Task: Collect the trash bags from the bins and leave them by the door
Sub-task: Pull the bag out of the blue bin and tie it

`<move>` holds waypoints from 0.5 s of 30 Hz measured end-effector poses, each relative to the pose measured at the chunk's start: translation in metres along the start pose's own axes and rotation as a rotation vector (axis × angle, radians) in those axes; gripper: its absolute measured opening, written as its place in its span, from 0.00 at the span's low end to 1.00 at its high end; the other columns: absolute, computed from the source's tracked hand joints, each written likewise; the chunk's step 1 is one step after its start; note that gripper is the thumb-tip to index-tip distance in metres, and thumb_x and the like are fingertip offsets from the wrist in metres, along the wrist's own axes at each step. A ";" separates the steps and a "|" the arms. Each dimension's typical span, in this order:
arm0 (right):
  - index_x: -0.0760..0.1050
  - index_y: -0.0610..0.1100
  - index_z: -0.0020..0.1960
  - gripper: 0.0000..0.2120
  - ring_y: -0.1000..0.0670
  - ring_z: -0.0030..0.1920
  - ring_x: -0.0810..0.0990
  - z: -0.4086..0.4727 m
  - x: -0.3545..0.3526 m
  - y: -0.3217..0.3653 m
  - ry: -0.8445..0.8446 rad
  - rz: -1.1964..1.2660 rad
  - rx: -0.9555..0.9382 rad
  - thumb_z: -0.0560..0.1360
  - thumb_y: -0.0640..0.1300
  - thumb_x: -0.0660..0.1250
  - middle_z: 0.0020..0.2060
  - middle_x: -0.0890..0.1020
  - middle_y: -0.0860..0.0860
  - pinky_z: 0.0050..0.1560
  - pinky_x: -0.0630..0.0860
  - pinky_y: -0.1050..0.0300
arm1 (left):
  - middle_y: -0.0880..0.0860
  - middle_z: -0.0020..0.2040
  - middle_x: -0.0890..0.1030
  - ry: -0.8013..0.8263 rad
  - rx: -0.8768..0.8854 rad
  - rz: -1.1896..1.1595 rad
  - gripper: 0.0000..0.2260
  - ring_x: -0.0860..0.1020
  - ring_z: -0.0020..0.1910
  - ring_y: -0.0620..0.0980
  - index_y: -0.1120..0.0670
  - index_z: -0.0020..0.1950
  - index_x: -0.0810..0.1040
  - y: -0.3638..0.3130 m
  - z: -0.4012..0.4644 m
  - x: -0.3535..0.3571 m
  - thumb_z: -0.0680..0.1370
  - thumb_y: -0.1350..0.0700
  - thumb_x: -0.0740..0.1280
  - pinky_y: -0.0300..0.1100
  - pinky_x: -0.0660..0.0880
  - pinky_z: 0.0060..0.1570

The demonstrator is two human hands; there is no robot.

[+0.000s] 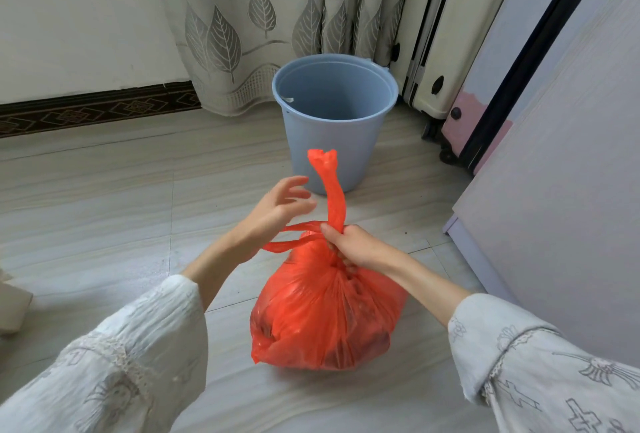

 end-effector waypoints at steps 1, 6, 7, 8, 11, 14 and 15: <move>0.64 0.46 0.30 0.23 0.55 0.17 0.62 0.001 -0.001 -0.002 0.009 0.079 0.038 0.79 0.57 0.52 0.19 0.63 0.52 0.21 0.60 0.63 | 0.52 0.62 0.73 0.000 0.023 0.141 0.25 0.71 0.59 0.47 0.51 0.68 0.66 0.005 -0.001 0.001 0.72 0.50 0.67 0.37 0.70 0.50; 0.64 0.45 0.30 0.25 0.57 0.14 0.55 0.002 -0.007 -0.011 0.067 0.296 0.147 0.79 0.59 0.47 0.13 0.58 0.57 0.20 0.53 0.68 | 0.50 0.66 0.71 0.205 0.209 0.998 0.28 0.71 0.64 0.50 0.50 0.70 0.59 0.030 -0.013 0.014 0.74 0.45 0.65 0.48 0.67 0.62; 0.64 0.45 0.30 0.25 0.57 0.15 0.55 0.003 -0.009 -0.011 0.071 0.303 0.150 0.79 0.58 0.47 0.14 0.58 0.56 0.21 0.53 0.68 | 0.51 0.65 0.72 0.225 0.224 1.021 0.24 0.72 0.63 0.52 0.51 0.69 0.59 0.031 -0.015 0.016 0.76 0.48 0.63 0.47 0.69 0.59; 0.64 0.45 0.30 0.24 0.57 0.15 0.56 0.003 -0.009 -0.012 0.075 0.312 0.152 0.79 0.57 0.47 0.14 0.58 0.56 0.21 0.52 0.68 | 0.52 0.64 0.73 0.221 0.248 1.042 0.21 0.73 0.61 0.54 0.51 0.68 0.60 0.029 -0.016 0.017 0.78 0.50 0.61 0.47 0.71 0.56; 0.66 0.44 0.30 0.22 0.57 0.14 0.58 0.005 -0.011 -0.014 0.078 0.311 0.154 0.79 0.52 0.49 0.13 0.60 0.56 0.20 0.53 0.70 | 0.54 0.56 0.79 0.168 0.324 1.076 0.12 0.77 0.52 0.58 0.52 0.62 0.67 0.017 -0.019 0.024 0.80 0.50 0.54 0.50 0.73 0.46; 0.71 0.41 0.32 0.21 0.56 0.14 0.64 0.004 -0.021 -0.015 0.025 0.293 0.134 0.79 0.46 0.51 0.12 0.67 0.53 0.21 0.59 0.65 | 0.48 0.35 0.77 0.132 0.272 0.789 0.12 0.74 0.37 0.53 0.53 0.45 0.73 0.002 -0.018 0.026 0.81 0.51 0.53 0.41 0.70 0.39; 0.72 0.40 0.32 0.21 0.56 0.15 0.67 0.003 -0.028 -0.016 0.003 0.292 0.122 0.79 0.45 0.51 0.13 0.70 0.52 0.22 0.61 0.63 | 0.47 0.31 0.73 0.111 0.249 0.669 0.14 0.71 0.33 0.49 0.52 0.39 0.72 -0.002 -0.017 0.026 0.80 0.51 0.54 0.37 0.67 0.35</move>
Point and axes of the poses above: each hand's wrist, its own z-axis towards the middle knuckle, its own x-axis out of the palm, y = z × x, the point moved 5 cm from there along z, towards the middle knuckle
